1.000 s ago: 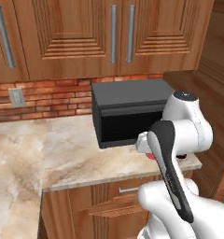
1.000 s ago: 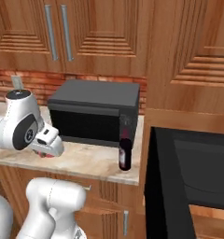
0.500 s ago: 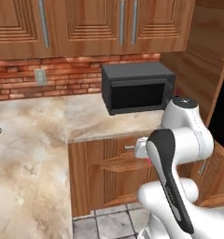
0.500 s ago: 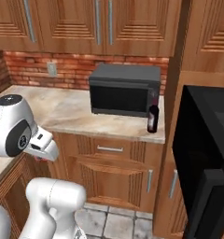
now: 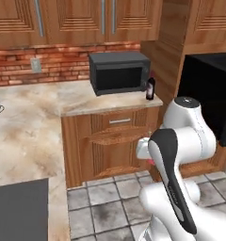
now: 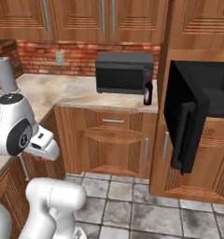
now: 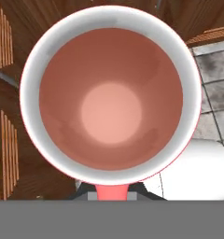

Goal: Place the microwavable item in the microwave. Then, close the microwave door and press the start button.

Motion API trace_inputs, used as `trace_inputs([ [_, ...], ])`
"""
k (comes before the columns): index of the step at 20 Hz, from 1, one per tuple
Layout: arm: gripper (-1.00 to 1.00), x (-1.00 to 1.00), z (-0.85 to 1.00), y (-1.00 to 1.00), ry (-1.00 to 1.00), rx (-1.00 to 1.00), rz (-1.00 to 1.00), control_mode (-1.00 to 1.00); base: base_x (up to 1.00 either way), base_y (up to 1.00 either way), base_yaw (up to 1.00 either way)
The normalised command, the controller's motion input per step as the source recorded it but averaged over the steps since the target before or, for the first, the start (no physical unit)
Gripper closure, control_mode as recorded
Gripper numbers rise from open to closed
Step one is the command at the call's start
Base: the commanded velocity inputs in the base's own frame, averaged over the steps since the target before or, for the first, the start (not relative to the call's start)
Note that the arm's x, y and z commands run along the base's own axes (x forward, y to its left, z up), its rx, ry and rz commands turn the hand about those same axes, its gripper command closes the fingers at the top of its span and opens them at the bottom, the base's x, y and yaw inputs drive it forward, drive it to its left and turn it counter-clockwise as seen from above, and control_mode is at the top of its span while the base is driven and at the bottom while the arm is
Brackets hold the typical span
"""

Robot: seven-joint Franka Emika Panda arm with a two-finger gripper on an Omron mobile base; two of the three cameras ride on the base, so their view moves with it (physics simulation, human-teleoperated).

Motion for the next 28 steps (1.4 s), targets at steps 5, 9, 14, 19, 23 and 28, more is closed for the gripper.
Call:
trace_inputs([
  [5,1.00,0.00,0.00,0.00,0.00,0.00,0.00,1.00,-1.00,-0.88,-0.01],
  [9,1.00,0.00,0.00,0.00,0.00,0.00,0.00,1.00,-0.64,-1.00,0.04],
  [14,1.00,0.00,0.00,0.00,0.00,0.00,0.00,1.00,-0.25,-1.00,0.13],
  [19,1.00,0.00,0.00,0.00,0.00,0.00,0.00,1.00,0.19,-1.00,0.20],
  [23,1.00,0.00,0.00,0.00,0.00,0.00,0.00,1.00,0.37,-1.00,0.23],
  [28,1.00,0.00,0.00,0.00,0.00,0.00,0.00,1.00,0.58,-1.00,0.27],
])
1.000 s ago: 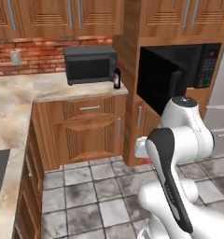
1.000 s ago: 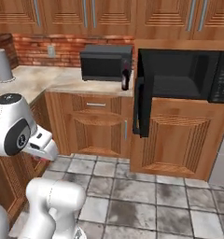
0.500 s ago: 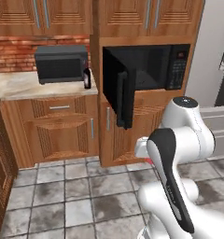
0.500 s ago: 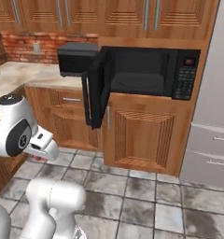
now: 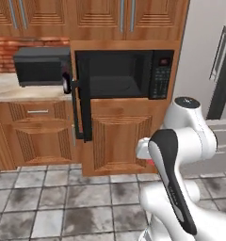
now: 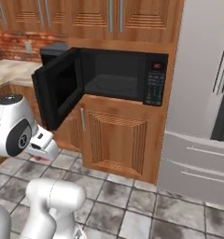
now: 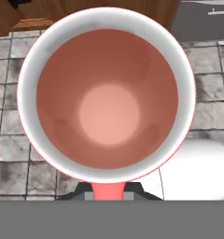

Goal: Place the microwavable item in the microwave. Then, close the microwave door and press the start button.

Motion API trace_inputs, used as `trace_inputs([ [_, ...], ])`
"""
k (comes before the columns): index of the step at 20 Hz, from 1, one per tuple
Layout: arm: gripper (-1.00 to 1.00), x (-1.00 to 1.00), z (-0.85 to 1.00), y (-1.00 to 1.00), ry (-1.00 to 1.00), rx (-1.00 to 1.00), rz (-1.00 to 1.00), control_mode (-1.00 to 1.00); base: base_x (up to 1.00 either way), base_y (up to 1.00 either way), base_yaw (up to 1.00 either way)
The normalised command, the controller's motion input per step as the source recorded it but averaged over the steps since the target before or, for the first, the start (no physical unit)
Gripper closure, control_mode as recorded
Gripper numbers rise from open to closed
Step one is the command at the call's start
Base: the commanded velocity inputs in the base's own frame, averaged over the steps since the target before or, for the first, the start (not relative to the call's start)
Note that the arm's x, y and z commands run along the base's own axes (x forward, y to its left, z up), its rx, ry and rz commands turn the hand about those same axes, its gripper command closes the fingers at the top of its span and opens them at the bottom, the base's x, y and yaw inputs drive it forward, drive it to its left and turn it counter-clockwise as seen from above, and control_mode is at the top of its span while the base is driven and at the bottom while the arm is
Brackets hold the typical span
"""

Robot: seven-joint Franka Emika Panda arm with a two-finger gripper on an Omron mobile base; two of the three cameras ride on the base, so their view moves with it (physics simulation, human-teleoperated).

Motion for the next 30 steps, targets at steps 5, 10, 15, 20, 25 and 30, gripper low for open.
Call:
trace_inputs([
  [5,1.00,0.00,0.00,0.00,0.00,0.00,0.00,1.00,0.85,-0.94,0.32],
  [10,1.00,0.00,0.00,0.00,0.00,0.00,0.00,1.00,0.81,-0.85,0.33],
  [15,1.00,0.00,0.00,0.00,0.00,0.00,0.00,1.00,0.48,-0.57,0.36],
  [20,1.00,0.00,0.00,0.00,0.00,0.00,0.00,1.00,0.13,-0.02,0.29],
  [25,1.00,0.00,0.00,0.00,0.00,0.00,0.00,1.00,0.48,-0.09,0.26],
  [30,1.00,0.00,0.00,0.00,0.00,0.00,0.00,1.00,0.37,-0.07,0.24],
])
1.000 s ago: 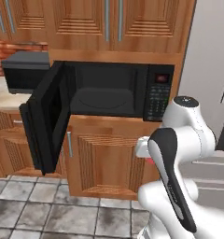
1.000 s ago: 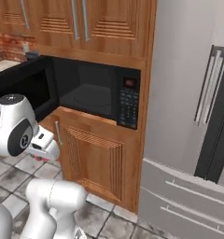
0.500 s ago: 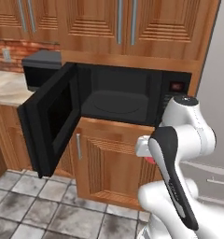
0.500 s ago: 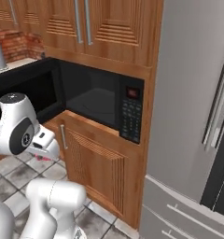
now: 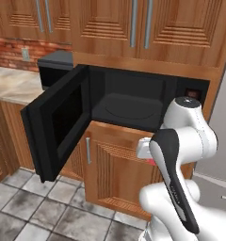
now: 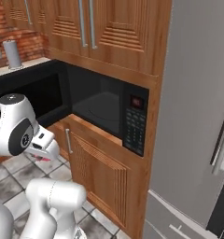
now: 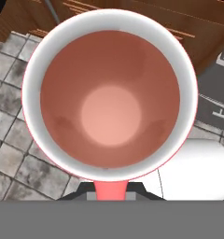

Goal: Place the microwavable item in the microwave. Then, close the microwave door and press the start button.

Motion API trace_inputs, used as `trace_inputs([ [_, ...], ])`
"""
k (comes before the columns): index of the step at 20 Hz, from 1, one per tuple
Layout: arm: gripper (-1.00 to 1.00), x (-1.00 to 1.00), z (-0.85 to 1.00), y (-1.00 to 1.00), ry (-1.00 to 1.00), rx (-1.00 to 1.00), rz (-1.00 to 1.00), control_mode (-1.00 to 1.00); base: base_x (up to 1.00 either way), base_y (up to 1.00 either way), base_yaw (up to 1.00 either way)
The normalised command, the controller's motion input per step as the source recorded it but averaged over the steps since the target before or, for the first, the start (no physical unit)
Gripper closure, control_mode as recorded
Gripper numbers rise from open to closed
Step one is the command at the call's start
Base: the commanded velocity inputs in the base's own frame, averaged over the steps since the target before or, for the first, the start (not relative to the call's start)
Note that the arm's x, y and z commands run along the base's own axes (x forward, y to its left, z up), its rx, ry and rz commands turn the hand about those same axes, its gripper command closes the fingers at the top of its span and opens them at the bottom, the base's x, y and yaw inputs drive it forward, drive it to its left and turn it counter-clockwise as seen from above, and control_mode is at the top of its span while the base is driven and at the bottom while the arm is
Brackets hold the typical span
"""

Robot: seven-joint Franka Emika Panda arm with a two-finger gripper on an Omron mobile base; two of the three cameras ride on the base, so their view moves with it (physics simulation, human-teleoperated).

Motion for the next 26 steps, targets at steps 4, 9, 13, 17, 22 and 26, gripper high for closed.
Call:
trace_inputs([
  [4,1.00,0.00,0.00,0.00,0.00,0.00,0.00,1.00,0.11,-0.06,0.22],
  [9,1.00,0.00,0.00,0.00,0.00,0.00,0.00,1.00,0.27,0.00,0.23],
  [13,1.00,0.00,0.00,0.00,0.00,0.00,0.00,1.00,0.16,-0.07,0.18],
  [17,1.00,0.00,0.00,0.00,0.00,0.00,0.00,1.00,0.04,-0.01,0.05],
  [22,1.00,0.00,0.00,0.00,0.00,0.00,0.00,1.00,0.12,0.00,0.00],
  [26,1.00,0.00,0.00,0.00,0.00,0.00,0.00,1.00,0.26,-0.06,0.02],
])
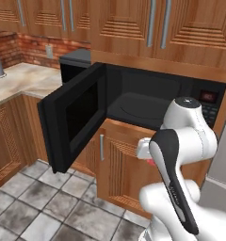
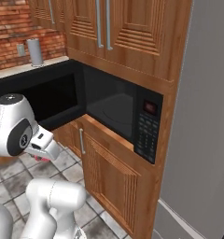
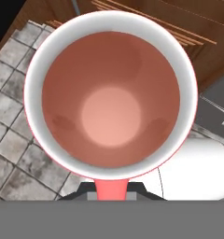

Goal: Place the microwavable item in the microwave. Then, close the microwave door and press the start button.

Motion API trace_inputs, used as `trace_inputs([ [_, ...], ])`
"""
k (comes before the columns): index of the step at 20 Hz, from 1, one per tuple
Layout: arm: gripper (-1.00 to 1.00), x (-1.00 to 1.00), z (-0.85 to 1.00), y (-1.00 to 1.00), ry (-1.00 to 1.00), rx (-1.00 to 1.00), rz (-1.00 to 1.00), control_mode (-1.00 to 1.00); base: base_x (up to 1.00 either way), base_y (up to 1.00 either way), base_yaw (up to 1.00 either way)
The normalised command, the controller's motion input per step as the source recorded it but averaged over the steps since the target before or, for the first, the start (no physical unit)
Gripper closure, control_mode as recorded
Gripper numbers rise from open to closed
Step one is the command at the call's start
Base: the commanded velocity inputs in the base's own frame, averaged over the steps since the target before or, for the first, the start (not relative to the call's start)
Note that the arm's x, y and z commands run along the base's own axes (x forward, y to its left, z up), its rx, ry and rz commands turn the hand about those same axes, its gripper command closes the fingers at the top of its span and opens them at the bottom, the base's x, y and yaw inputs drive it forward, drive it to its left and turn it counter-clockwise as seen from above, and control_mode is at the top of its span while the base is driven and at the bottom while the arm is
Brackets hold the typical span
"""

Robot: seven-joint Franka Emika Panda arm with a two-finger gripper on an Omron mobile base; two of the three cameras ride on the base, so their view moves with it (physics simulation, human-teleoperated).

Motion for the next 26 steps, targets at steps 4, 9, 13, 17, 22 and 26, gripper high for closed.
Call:
trace_inputs([
  [4,1.00,0.68,0.00,-0.23,0.01,0.00,0.03,-1.00,0.00,0.00,0.00],
  [9,1.00,1.00,0.00,-0.32,0.00,0.00,0.00,-1.00,0.00,0.00,0.00],
  [13,1.00,1.00,0.00,-0.23,0.00,0.00,-0.01,-1.00,0.00,0.00,0.00],
  [17,1.00,0.91,0.00,-0.24,-0.01,0.00,-0.04,-1.00,0.00,0.00,0.00],
  [22,1.00,0.78,0.00,-0.22,-0.05,0.00,-0.02,-1.00,0.00,0.00,0.00],
  [26,1.00,0.69,-0.10,-0.19,-0.19,-0.11,0.00,-1.00,0.00,0.00,0.00],
])
